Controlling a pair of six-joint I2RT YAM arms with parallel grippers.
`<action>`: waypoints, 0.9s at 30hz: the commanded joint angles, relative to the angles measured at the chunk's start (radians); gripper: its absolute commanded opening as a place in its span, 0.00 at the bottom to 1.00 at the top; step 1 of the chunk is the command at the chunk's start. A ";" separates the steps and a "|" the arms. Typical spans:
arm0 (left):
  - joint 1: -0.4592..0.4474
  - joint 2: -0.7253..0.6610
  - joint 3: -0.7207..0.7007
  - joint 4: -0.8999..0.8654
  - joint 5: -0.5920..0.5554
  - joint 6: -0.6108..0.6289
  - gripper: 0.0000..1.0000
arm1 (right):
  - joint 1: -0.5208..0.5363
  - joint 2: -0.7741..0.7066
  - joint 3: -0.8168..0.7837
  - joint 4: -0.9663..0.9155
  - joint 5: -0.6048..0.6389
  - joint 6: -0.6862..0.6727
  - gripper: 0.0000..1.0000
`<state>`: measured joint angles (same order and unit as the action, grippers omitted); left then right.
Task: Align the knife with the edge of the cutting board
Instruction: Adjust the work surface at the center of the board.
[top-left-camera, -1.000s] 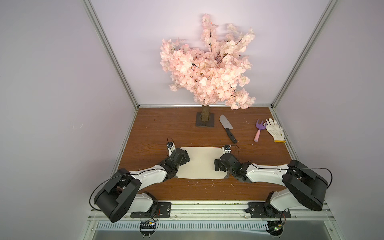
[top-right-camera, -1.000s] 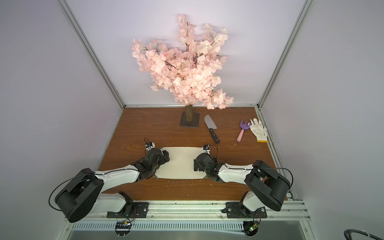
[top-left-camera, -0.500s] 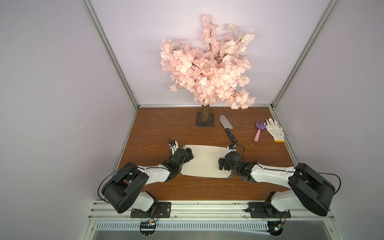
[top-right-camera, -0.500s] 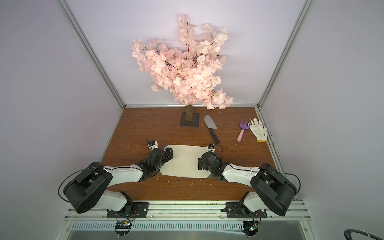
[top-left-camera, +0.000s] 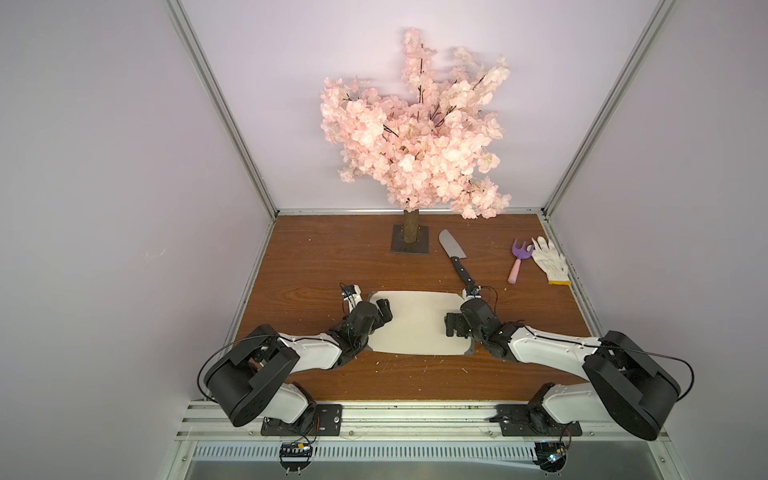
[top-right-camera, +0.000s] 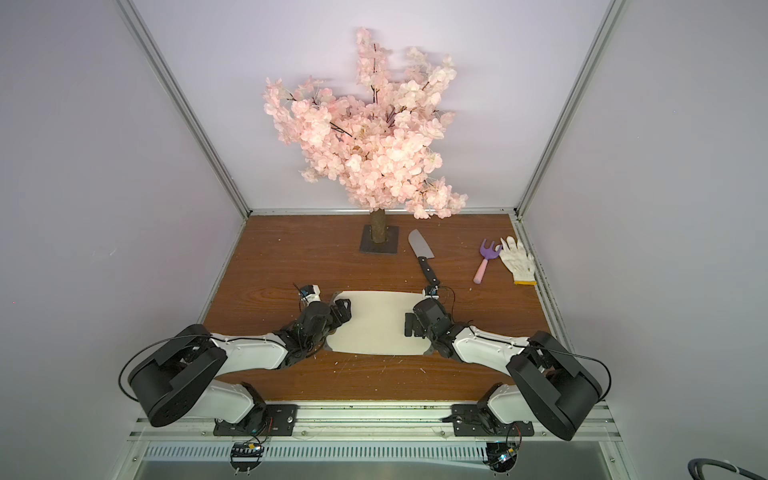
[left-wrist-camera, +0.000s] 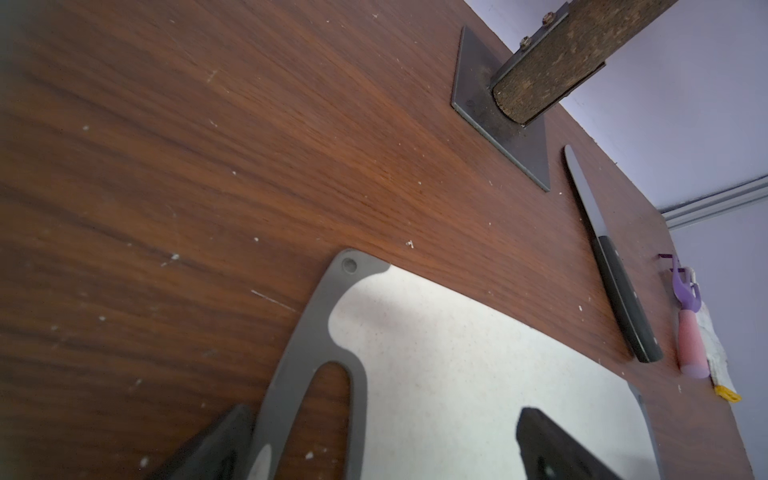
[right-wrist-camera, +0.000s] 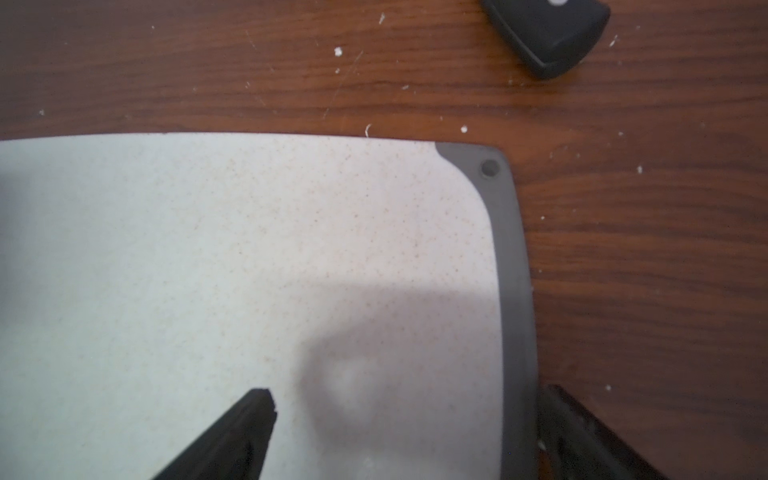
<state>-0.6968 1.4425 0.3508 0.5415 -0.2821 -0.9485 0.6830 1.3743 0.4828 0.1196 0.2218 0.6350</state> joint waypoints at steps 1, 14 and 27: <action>-0.082 0.049 -0.044 -0.103 0.373 -0.120 1.00 | 0.025 0.034 0.056 0.106 -0.273 -0.007 1.00; -0.082 0.047 -0.044 -0.141 0.340 -0.114 1.00 | 0.018 0.036 0.091 0.070 -0.270 -0.020 1.00; -0.075 -0.007 -0.027 -0.235 0.292 -0.094 1.00 | 0.002 0.045 0.126 0.039 -0.262 -0.033 1.00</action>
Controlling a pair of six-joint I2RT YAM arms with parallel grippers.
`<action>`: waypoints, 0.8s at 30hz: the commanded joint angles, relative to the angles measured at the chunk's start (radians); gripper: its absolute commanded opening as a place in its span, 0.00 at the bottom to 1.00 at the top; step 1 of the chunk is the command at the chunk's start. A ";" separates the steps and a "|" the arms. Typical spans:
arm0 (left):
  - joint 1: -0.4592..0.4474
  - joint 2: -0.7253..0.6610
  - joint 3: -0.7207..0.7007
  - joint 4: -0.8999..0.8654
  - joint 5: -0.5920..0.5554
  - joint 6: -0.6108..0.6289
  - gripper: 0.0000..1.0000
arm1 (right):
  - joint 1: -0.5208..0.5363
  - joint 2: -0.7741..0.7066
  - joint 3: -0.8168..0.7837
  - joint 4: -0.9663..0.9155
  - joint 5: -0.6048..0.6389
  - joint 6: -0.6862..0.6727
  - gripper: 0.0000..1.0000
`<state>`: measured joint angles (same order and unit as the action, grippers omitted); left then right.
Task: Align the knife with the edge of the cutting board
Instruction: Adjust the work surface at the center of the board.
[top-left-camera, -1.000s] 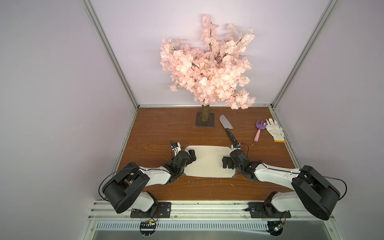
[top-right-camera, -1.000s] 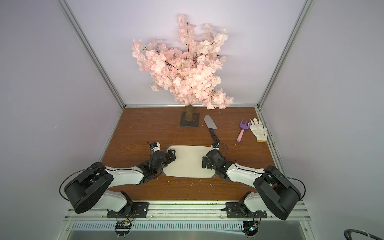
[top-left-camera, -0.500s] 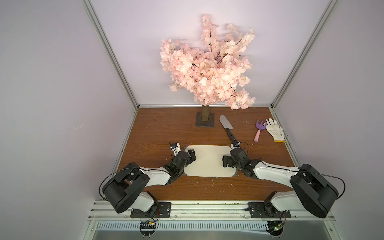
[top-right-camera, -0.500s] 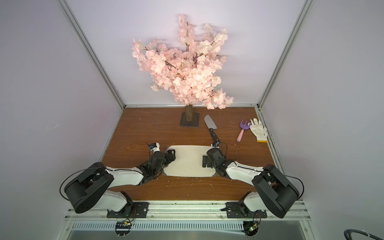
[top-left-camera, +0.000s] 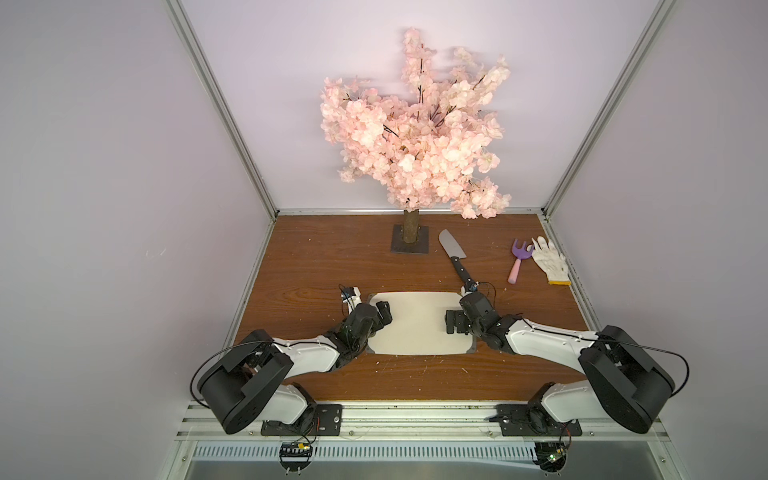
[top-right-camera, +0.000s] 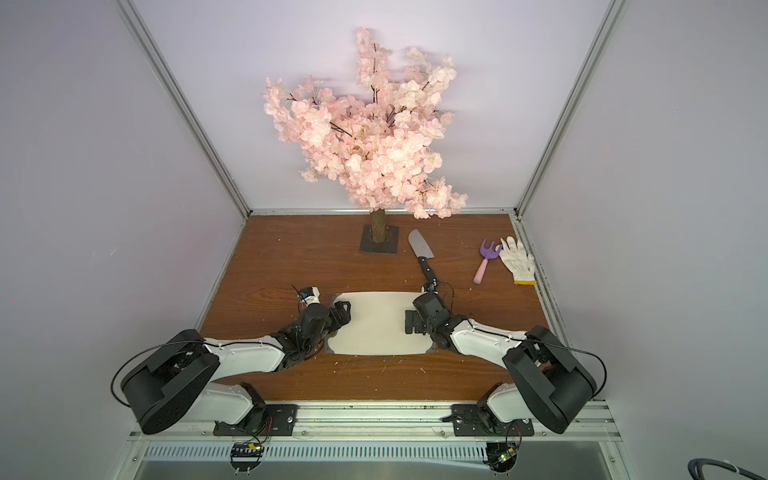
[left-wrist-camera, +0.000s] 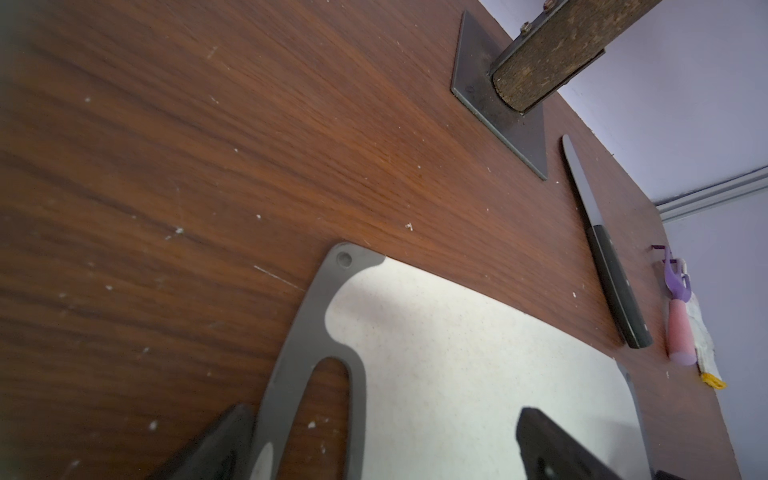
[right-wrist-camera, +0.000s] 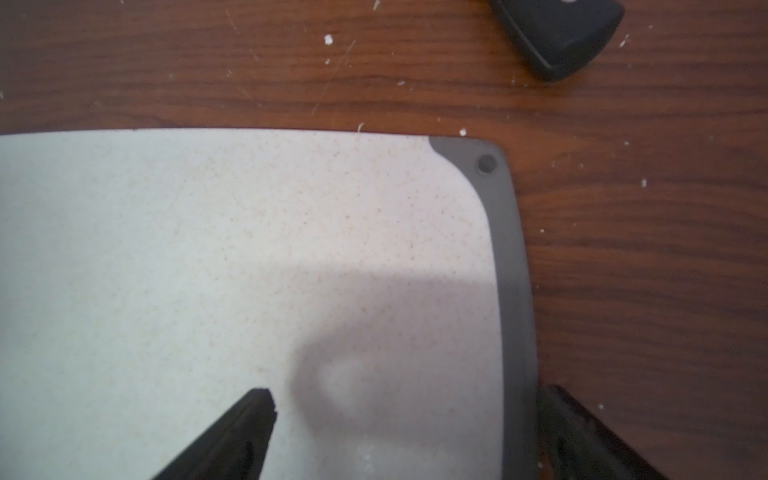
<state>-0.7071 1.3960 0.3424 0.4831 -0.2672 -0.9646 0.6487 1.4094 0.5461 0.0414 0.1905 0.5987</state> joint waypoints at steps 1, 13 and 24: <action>-0.061 0.040 -0.017 -0.180 0.277 -0.073 1.00 | 0.036 0.006 0.064 0.117 -0.228 0.005 1.00; -0.028 0.092 0.002 -0.153 0.288 -0.052 1.00 | 0.037 -0.012 0.059 0.125 -0.219 0.037 1.00; -0.028 0.084 0.006 -0.174 0.277 -0.048 1.00 | 0.036 -0.020 0.052 0.125 -0.211 0.037 1.00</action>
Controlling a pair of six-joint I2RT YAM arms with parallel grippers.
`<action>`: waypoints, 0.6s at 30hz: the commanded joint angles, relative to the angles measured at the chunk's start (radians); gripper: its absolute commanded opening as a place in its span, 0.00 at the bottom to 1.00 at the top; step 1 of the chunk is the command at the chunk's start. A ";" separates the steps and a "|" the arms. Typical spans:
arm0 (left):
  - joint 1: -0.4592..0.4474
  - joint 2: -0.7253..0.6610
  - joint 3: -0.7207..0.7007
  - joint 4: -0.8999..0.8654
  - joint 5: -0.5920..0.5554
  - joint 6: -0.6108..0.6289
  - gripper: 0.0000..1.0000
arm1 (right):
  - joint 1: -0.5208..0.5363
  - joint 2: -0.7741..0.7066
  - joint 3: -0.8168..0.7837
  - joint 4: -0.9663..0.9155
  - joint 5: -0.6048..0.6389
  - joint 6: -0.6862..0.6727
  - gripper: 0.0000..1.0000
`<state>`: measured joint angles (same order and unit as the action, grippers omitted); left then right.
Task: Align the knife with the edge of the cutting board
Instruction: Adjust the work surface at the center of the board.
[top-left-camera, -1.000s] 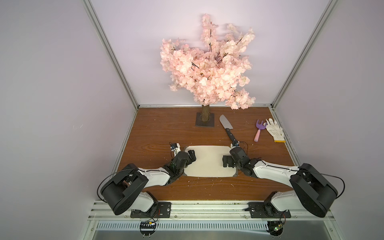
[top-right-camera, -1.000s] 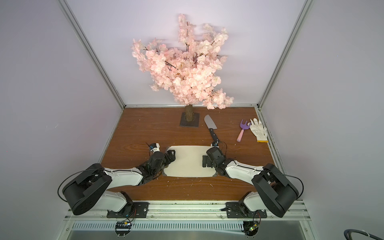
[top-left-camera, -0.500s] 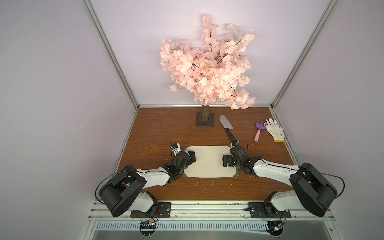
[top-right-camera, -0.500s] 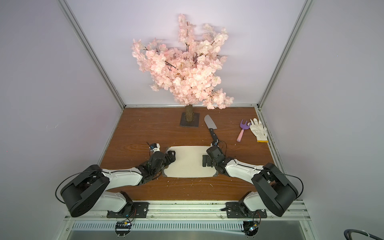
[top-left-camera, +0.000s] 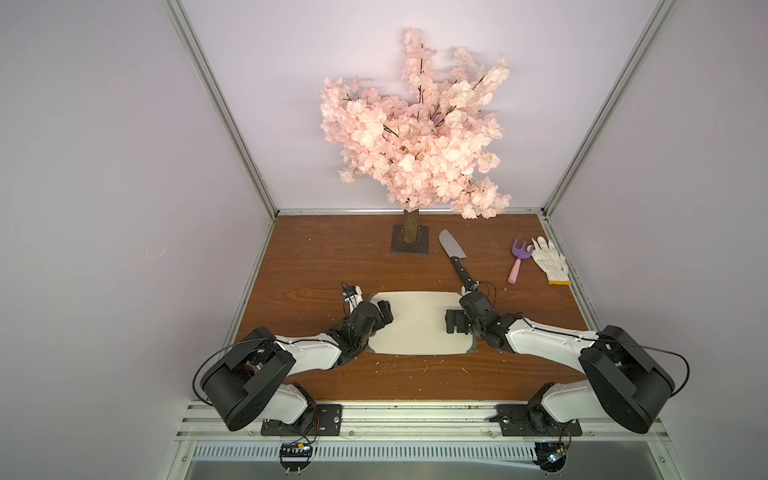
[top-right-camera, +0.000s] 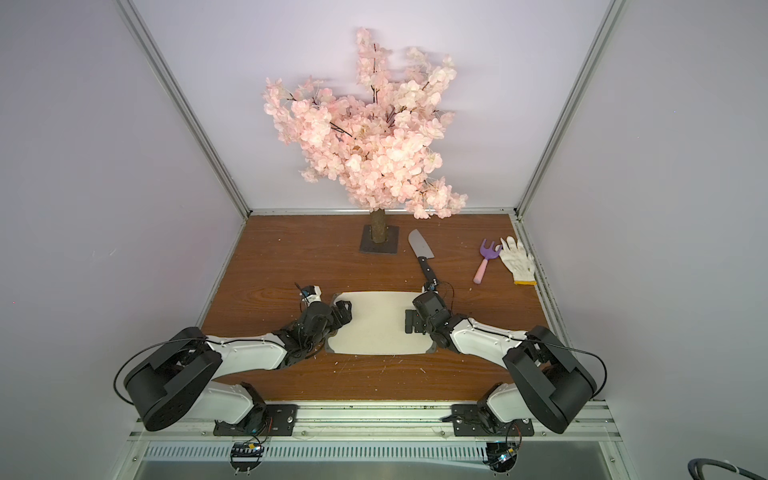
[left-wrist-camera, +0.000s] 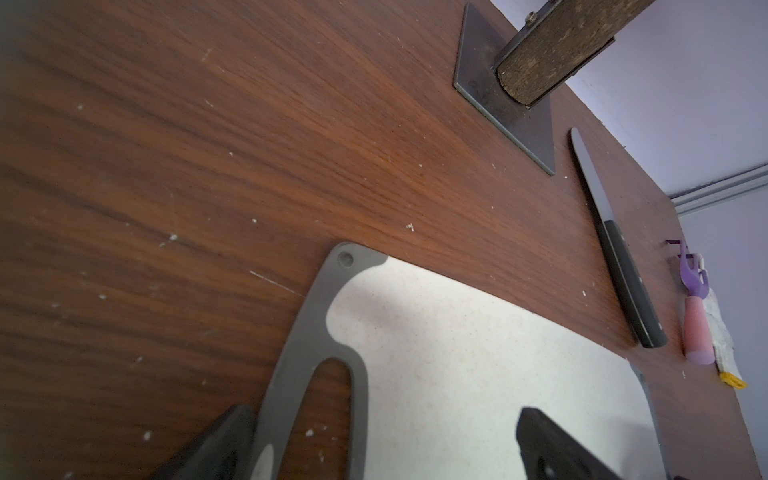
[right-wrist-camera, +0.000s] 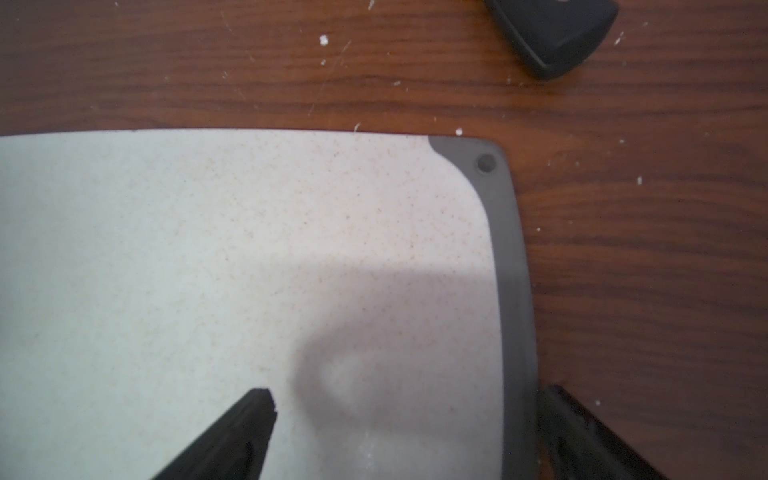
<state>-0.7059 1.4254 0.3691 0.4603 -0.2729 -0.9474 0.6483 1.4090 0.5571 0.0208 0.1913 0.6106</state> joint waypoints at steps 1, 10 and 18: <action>-0.028 0.049 -0.022 -0.155 0.282 -0.066 1.00 | 0.037 -0.022 0.041 0.142 -0.209 0.026 1.00; -0.024 -0.104 0.048 -0.339 0.182 -0.030 1.00 | 0.034 -0.038 0.125 0.044 -0.167 -0.021 1.00; 0.035 -0.159 0.181 -0.480 0.143 0.079 1.00 | 0.019 -0.063 0.246 -0.082 -0.115 -0.069 1.00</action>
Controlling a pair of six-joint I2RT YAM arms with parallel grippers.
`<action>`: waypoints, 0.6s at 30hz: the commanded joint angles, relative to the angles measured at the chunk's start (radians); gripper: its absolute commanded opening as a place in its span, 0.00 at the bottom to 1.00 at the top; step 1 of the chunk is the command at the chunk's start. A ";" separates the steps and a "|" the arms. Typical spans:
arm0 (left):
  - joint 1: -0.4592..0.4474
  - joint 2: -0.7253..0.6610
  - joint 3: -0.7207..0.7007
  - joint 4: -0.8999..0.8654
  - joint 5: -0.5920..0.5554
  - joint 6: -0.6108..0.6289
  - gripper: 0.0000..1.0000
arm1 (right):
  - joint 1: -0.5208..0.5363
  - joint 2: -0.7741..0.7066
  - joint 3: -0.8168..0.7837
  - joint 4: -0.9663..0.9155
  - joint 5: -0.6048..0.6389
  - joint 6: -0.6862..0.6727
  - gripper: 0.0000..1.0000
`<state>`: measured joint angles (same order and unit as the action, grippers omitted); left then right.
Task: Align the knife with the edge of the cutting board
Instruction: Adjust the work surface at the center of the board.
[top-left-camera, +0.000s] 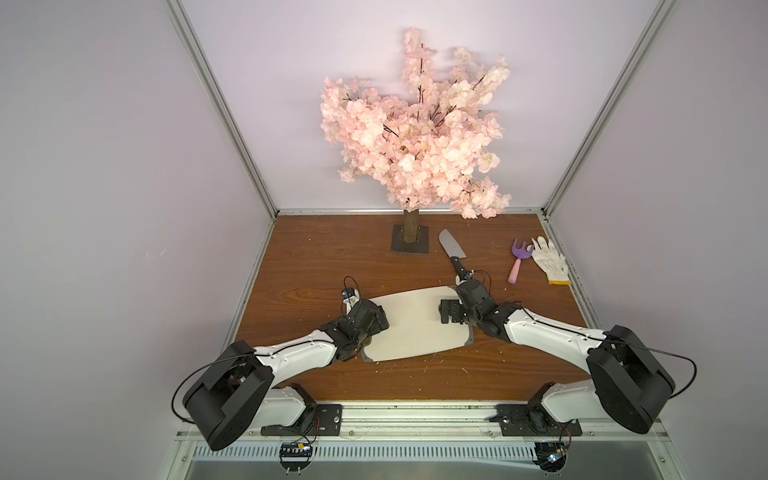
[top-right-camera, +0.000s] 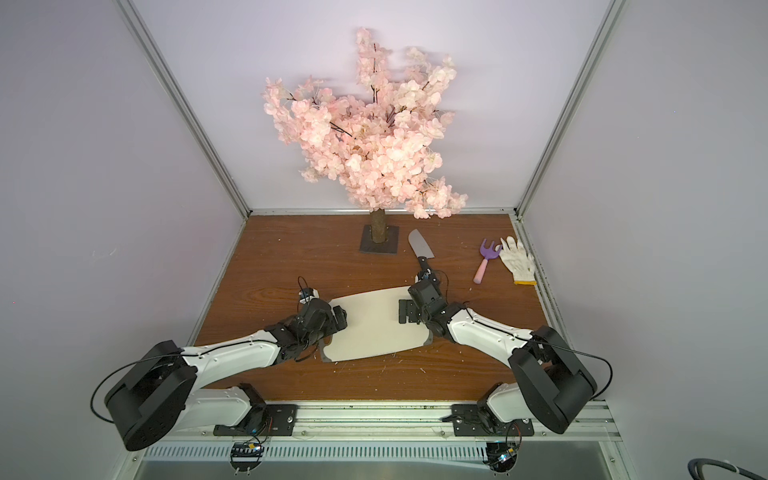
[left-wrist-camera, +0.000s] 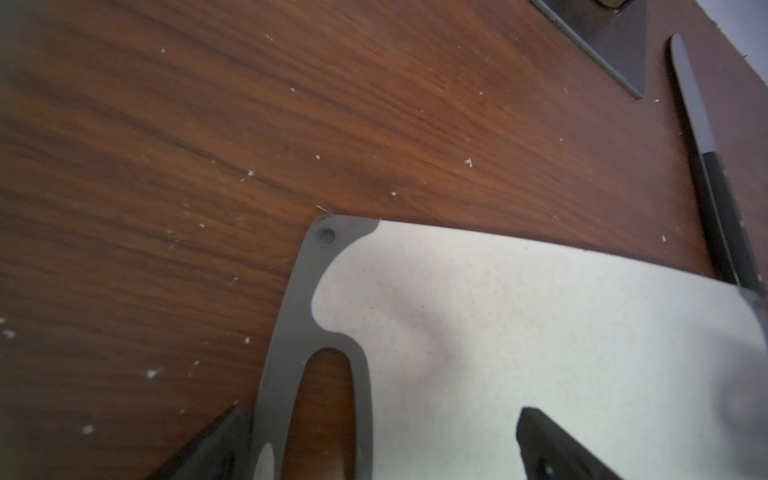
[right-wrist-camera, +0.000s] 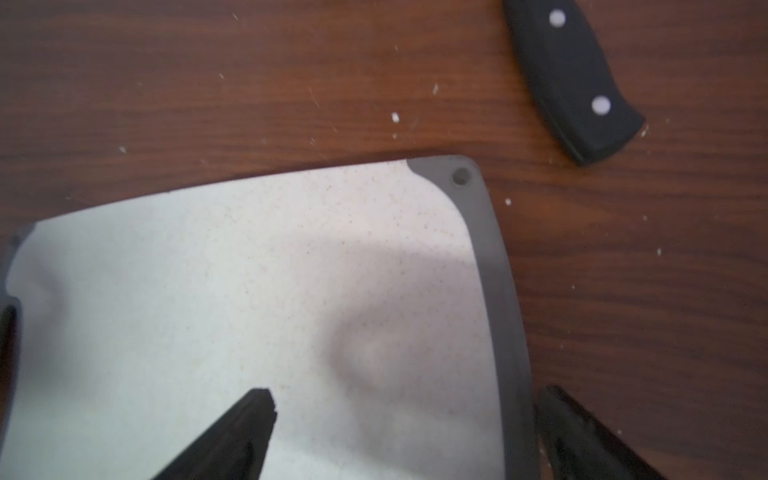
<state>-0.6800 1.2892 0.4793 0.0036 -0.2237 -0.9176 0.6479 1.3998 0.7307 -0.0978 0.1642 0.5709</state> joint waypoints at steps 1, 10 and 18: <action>0.013 -0.018 0.089 -0.034 0.094 0.064 1.00 | 0.015 -0.056 0.081 0.027 -0.090 -0.033 1.00; 0.016 0.076 0.089 0.023 0.123 0.089 1.00 | 0.012 -0.072 -0.009 0.091 -0.108 -0.007 1.00; 0.022 0.022 0.084 -0.014 0.113 0.103 1.00 | 0.009 -0.088 -0.104 0.128 -0.114 0.002 1.00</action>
<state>-0.6628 1.3605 0.5625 0.0189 -0.1108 -0.8394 0.6590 1.3392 0.6296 -0.0086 0.0601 0.5659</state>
